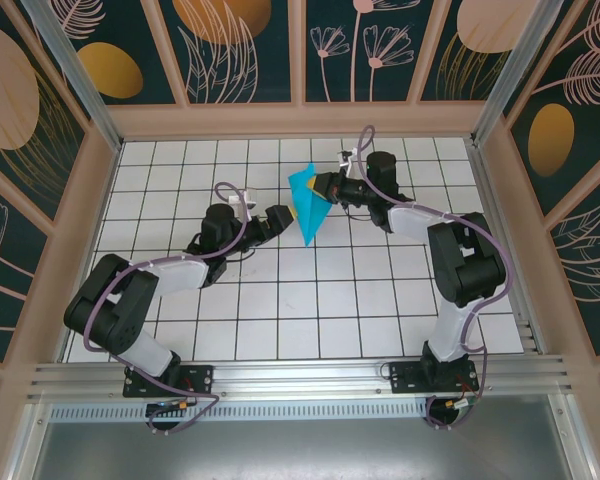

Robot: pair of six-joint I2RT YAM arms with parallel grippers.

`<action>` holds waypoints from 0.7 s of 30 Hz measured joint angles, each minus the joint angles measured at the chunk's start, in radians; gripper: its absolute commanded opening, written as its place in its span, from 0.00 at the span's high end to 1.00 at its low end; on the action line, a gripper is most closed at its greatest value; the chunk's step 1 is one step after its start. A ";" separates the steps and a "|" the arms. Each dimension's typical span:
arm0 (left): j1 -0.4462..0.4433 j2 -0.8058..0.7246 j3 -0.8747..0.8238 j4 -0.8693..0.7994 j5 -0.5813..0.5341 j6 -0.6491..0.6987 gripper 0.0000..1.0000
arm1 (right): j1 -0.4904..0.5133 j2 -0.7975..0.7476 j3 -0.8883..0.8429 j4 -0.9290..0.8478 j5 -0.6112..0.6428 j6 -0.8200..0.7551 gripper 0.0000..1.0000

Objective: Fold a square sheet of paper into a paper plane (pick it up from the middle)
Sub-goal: Turn over the paper at the center of the table.

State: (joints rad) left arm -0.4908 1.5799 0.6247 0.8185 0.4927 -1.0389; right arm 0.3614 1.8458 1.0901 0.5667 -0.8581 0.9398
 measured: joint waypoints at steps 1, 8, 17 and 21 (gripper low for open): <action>0.000 0.005 -0.009 0.038 0.013 -0.018 0.02 | 0.001 -0.001 -0.005 0.012 -0.001 0.015 0.97; 0.000 0.043 -0.026 0.194 0.070 -0.100 0.01 | 0.018 -0.003 -0.021 0.095 -0.008 0.130 0.97; 0.000 0.087 -0.024 0.248 0.088 -0.157 0.18 | 0.030 -0.003 -0.022 0.158 -0.008 0.219 0.97; 0.000 0.102 -0.006 0.263 0.101 -0.173 0.33 | 0.037 -0.003 -0.022 0.171 -0.014 0.239 0.97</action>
State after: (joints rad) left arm -0.4908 1.6817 0.6189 1.0817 0.5934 -1.2121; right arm 0.3988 1.8423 1.0683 0.7380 -0.8722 1.1786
